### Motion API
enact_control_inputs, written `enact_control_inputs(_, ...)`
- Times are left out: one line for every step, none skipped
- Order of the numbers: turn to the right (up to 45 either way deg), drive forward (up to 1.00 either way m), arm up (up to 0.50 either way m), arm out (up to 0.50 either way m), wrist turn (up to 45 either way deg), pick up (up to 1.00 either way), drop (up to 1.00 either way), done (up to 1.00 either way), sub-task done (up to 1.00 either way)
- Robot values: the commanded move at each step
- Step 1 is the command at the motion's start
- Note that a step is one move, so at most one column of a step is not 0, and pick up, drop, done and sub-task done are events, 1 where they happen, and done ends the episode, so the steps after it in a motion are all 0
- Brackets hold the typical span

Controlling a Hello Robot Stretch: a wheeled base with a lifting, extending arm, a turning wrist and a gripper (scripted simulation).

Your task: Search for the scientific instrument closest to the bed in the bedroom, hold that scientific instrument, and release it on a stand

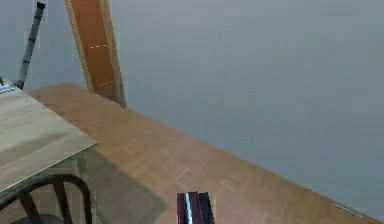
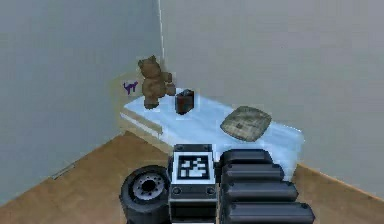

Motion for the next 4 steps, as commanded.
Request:
enact_control_inputs(0.0, 1.0, 0.0, 0.0, 0.0, 0.0, 0.0, 0.0, 0.0)
enact_control_inputs(-6.0, 0.0, 0.0, 0.0, 0.0, 0.0, 0.0, 0.0, 0.0)
enact_control_inputs(0.0, 0.4, 0.0, 0.0, 0.0, 0.0, 0.0, 0.0, 0.0)
enact_control_inputs(-45.0, 0.0, 0.0, 0.0, 0.0, 0.0, 0.0, 0.0, 0.0)
